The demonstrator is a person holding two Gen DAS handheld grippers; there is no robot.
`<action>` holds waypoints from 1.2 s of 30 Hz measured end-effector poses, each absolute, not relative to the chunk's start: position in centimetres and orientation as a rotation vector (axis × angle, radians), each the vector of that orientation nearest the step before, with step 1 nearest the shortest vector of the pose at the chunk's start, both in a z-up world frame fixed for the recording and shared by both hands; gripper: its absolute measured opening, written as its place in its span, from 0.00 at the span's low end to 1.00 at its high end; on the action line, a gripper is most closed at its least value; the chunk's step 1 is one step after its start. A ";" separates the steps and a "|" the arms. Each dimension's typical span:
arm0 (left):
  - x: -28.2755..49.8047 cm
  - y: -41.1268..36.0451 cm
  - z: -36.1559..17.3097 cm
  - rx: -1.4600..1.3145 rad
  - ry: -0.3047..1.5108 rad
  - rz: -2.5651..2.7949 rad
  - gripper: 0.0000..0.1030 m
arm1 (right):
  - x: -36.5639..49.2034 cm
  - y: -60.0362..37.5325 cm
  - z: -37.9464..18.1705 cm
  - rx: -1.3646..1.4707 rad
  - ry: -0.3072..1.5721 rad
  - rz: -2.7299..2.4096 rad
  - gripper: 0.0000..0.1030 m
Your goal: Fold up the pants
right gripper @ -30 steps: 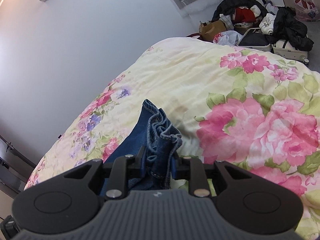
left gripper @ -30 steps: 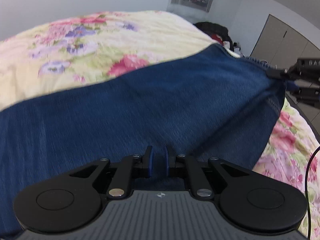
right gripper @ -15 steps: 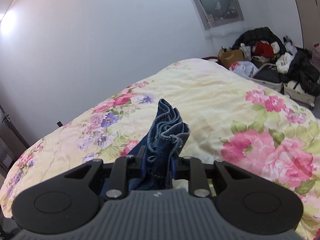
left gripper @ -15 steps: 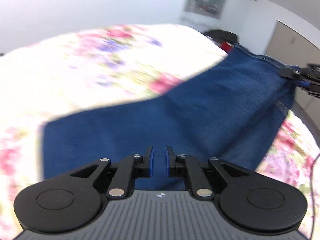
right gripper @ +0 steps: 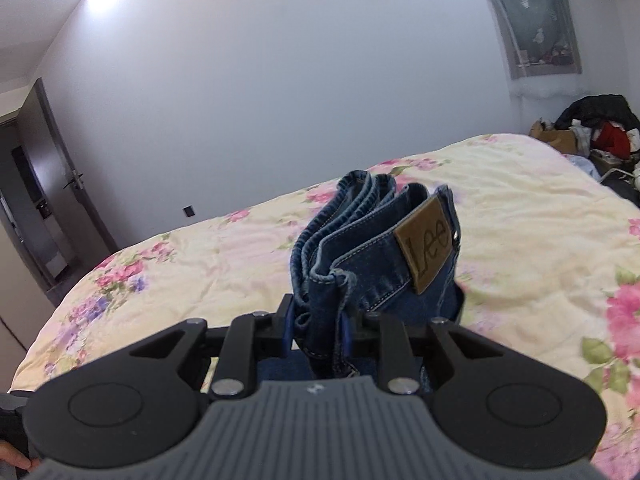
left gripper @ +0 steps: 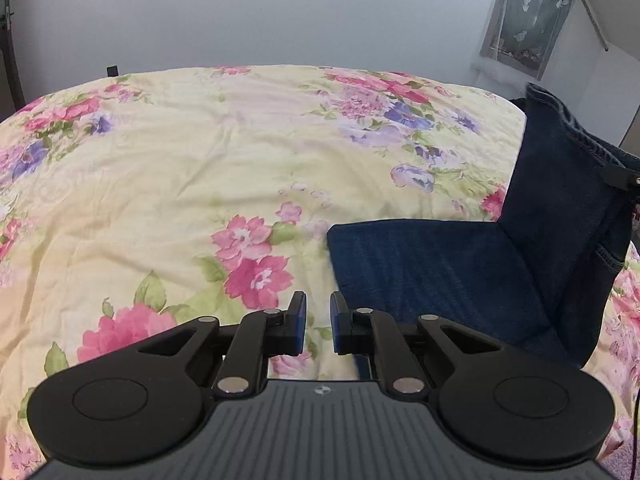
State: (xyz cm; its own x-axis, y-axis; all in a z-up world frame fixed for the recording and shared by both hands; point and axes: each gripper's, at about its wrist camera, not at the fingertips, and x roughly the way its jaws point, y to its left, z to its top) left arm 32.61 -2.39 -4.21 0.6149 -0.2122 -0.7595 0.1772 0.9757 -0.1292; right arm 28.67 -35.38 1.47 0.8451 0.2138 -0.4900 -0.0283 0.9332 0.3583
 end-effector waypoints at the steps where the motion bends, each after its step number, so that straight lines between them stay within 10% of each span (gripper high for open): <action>1: 32.6 -1.9 -4.7 -0.050 0.888 -0.224 0.13 | 29.1 -33.7 0.8 0.346 0.569 0.157 0.17; 11: 32.7 1.1 -9.0 -0.124 0.955 -0.268 0.12 | 30.3 -21.7 -13.5 0.254 0.917 0.309 0.17; 22: 34.9 -0.2 -9.4 -0.263 0.954 -0.372 0.16 | 31.4 -21.6 -12.5 0.229 1.010 0.426 0.36; 36: 44.4 -1.7 -14.8 -0.657 0.977 -0.364 0.37 | 37.8 -29.5 -10.0 0.062 0.835 0.207 0.13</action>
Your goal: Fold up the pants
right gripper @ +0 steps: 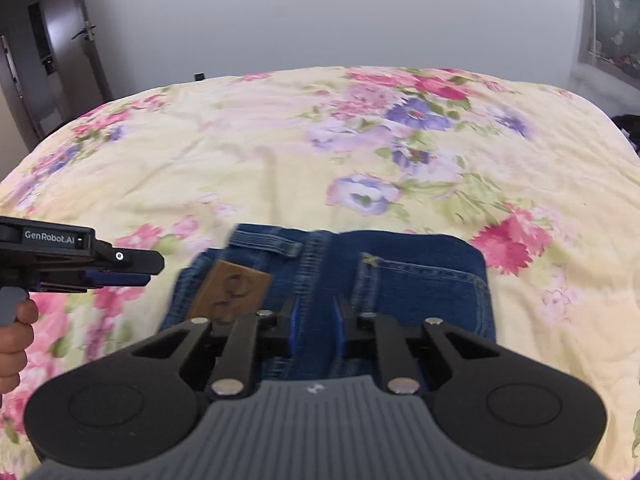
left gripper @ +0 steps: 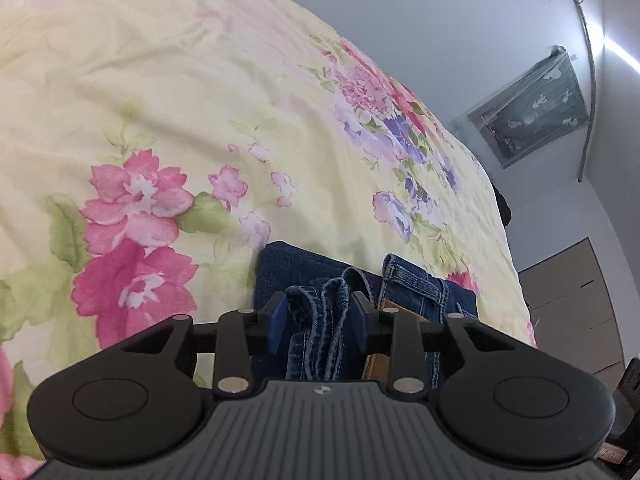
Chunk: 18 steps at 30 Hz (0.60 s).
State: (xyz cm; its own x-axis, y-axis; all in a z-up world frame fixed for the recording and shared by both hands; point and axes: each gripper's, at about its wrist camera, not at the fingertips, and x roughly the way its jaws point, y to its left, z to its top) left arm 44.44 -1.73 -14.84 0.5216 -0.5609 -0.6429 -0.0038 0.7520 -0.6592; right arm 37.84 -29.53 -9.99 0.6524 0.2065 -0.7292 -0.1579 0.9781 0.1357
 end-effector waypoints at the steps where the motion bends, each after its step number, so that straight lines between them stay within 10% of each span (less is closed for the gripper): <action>1: 44.9 -1.7 -15.6 -0.691 0.991 -0.372 0.37 | 38.1 -30.1 -10.6 0.071 0.847 0.207 0.13; 18: 45.7 -4.7 -11.5 -0.559 0.908 -0.526 0.37 | 37.8 -31.1 -14.3 0.113 0.843 0.266 0.13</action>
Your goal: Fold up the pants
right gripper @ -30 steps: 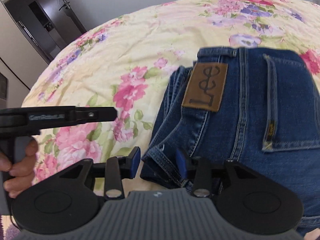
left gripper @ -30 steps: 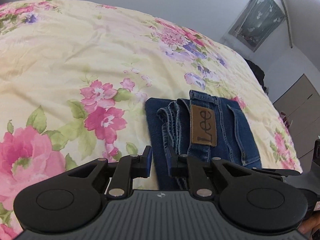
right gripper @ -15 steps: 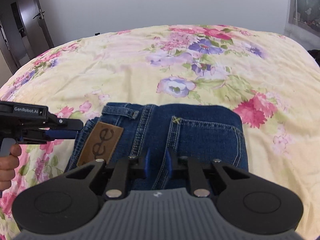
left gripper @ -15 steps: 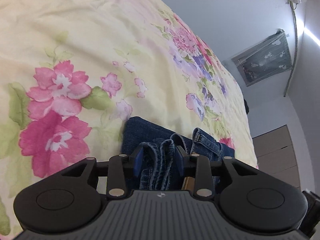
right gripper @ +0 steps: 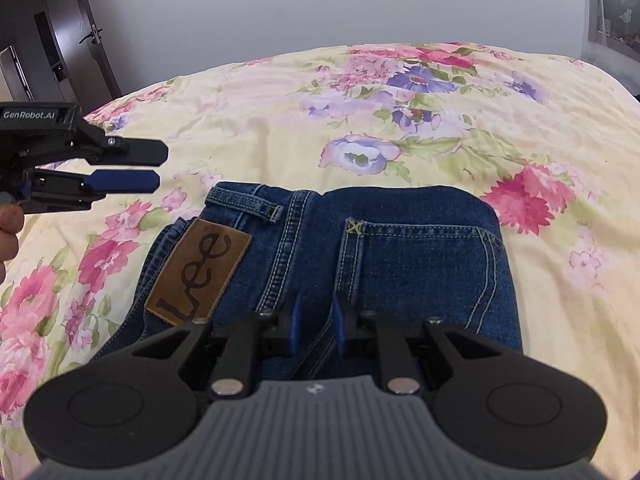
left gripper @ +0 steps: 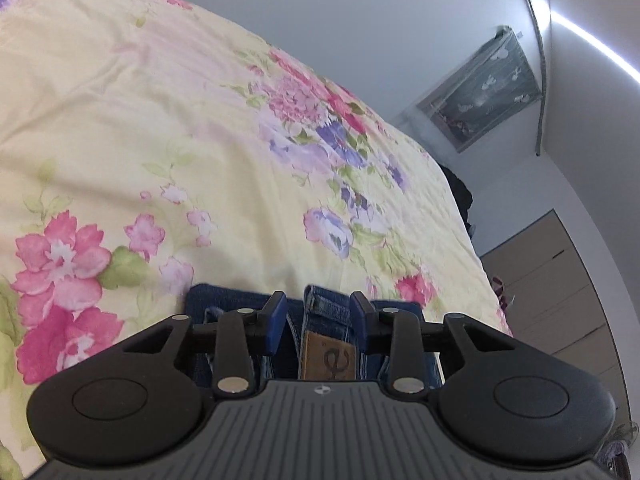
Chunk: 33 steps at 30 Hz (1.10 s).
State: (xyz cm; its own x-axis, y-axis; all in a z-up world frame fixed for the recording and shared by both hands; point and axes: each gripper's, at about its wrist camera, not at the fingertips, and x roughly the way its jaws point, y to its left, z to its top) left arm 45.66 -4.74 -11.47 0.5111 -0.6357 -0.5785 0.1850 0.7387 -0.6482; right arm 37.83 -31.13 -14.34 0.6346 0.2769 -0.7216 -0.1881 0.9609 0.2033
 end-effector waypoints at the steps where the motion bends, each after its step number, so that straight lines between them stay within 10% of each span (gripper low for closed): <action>1: 45.4 -5.1 -11.7 -0.557 0.921 -0.539 0.37 | 37.9 -31.1 -14.3 0.115 0.846 0.268 0.13; 15: 47.2 -8.3 -15.8 -0.559 0.984 -0.511 0.40 | 38.1 -32.2 -14.7 0.196 0.871 0.325 0.13; 21: 45.4 -10.3 -13.7 -0.349 0.873 -0.497 0.10 | 38.5 -34.6 -15.3 0.397 0.899 0.335 0.10; 33: 41.4 -10.2 -9.4 -0.105 0.844 -0.404 0.07 | 34.8 -39.4 -10.0 0.273 0.832 0.206 0.18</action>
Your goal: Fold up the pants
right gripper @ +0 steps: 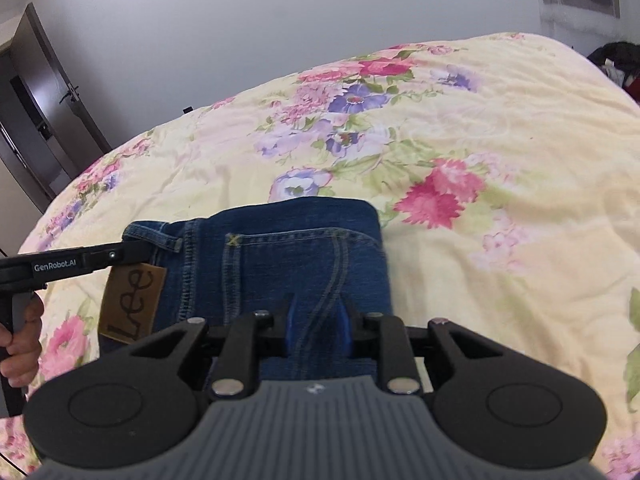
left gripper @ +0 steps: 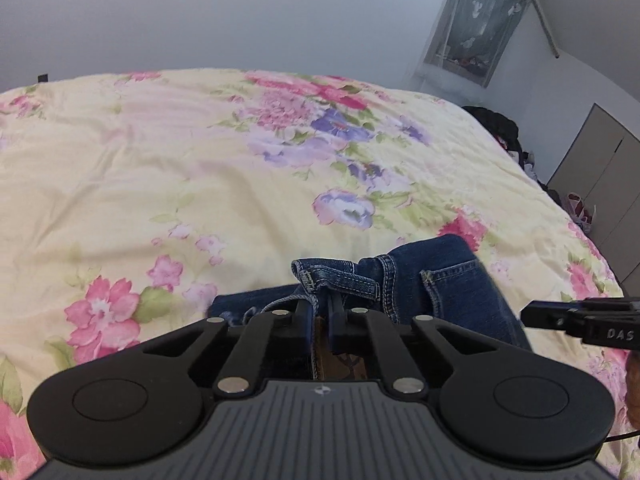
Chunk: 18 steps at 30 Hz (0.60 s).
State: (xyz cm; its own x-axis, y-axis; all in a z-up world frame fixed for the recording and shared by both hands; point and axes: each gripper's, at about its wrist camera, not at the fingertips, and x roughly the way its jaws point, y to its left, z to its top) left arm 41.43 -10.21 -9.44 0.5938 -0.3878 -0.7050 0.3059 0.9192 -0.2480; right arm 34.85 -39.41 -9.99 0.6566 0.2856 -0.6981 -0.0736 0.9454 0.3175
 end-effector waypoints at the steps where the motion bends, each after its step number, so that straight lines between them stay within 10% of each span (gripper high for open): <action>1: 41.7 -9.9 -10.3 -0.110 0.859 -0.390 0.07 | 34.9 -39.6 -10.0 0.250 0.831 0.199 0.17; 18: 44.9 -7.5 -16.0 -0.221 0.925 -0.397 0.11 | 47.4 -36.6 -17.0 0.150 0.973 0.176 0.04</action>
